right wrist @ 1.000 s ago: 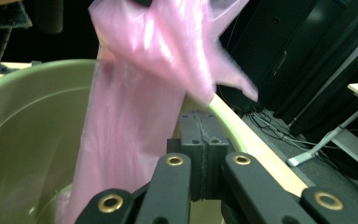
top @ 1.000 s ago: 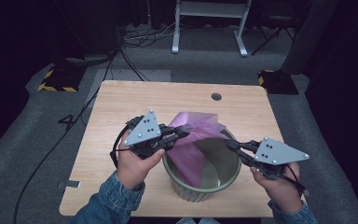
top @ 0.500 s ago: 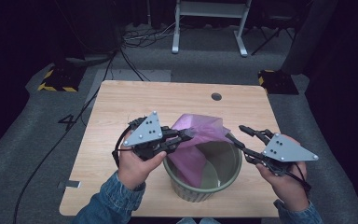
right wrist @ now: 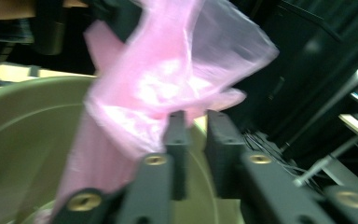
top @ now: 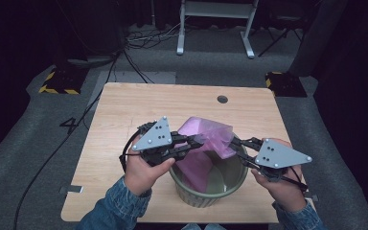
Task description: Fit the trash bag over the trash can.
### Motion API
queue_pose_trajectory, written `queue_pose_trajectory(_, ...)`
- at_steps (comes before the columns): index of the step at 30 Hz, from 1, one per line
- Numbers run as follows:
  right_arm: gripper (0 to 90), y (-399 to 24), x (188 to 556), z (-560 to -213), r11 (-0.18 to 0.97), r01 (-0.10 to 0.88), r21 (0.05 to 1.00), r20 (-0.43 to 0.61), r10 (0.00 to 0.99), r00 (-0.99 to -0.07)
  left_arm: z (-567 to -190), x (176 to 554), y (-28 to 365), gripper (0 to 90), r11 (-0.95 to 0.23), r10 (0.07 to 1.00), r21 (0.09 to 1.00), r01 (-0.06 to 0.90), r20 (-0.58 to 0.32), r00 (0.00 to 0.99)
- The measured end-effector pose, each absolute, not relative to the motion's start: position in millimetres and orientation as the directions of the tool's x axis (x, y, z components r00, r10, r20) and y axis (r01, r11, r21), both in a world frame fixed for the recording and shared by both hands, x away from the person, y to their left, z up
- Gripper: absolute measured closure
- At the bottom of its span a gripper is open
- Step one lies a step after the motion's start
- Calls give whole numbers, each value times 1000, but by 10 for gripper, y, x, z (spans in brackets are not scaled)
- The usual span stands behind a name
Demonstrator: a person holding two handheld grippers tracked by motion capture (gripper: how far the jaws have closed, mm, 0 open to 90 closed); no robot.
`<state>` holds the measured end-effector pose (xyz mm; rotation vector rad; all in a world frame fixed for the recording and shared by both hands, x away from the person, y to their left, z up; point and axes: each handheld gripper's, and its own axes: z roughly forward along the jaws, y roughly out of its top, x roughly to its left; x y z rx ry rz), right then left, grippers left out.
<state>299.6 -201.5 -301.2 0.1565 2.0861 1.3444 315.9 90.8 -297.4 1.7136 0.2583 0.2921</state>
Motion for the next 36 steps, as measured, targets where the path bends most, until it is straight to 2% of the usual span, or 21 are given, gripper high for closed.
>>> queue_pose_trajectory(1, 896, -2011, 2973, -3007, 468, -239, 851, -450, 412, -793, -2972, 3161, 917, 862, -158, 335, 987, 9, 45, 941)
queue_pose_trajectory(6, 900, -2053, 2907, -3008, 477, -241, 845, -455, 405, -793, -2969, 3178, 961, 868, -146, 345, 989, 17, 35, 938)
queue_pose_trajectory(7, 838, -2068, 2907, -3004, 484, -245, 840, -469, 421, -777, -2970, 3177, 959, 871, -146, 344, 989, 17, 35, 938)
queue_pose_trajectory(9, 606, -2083, 2917, -3000, 468, -252, 847, -481, 471, -740, -2972, 3168, 941, 874, -153, 341, 988, 13, 41, 939)
queue_pose_trajectory(10, 558, -2105, 2928, -2988, 464, -262, 846, -495, 501, -710, -2971, 3165, 934, 875, -154, 338, 988, 11, 42, 940)
queue_pose_trajectory(14, 506, -2127, 2935, -2971, 462, -266, 846, -496, 498, -711, -2962, 3164, 924, 873, -158, 350, 987, 6, 50, 935)
queue_pose_trajectory(21, 475, -2045, 2893, -2960, 476, -313, 822, -531, 442, -723, -2975, 3178, 889, 863, -174, 359, 985, 9, 55, 932)
queue_pose_trajectory(26, 392, -1970, 2863, -2976, 515, -337, 788, -568, 399, -720, -2959, 3188, 933, 857, -163, 386, 987, 11, 53, 921)
queue_pose_trajectory(30, 446, -1962, 2871, -2975, 508, -340, 791, -563, 388, -729, -2961, 3194, 930, 859, -157, 372, 987, 21, 39, 928)
queue_pose_trajectory(33, 624, -1929, 2885, -2974, 510, -329, 795, -548, 369, -751, -2961, 3184, 898, 855, -157, 352, 987, 22, 34, 935)
queue_pose_trajectory(34, 715, -1919, 2891, -2971, 514, -323, 795, -542, 361, -759, -2960, 3181, 889, 852, -155, 348, 988, 20, 35, 937)
queue_pose_trajectory(35, 893, -1917, 2901, -2966, 518, -283, 807, -506, 359, -784, -2959, 3180, 884, 852, -156, 347, 988, 19, 37, 937)
queue_pose_trajectory(36, 893, -1917, 2901, -2966, 518, -283, 807, -506, 359, -784, -2956, 3181, 887, 852, -155, 348, 988, 18, 38, 937)
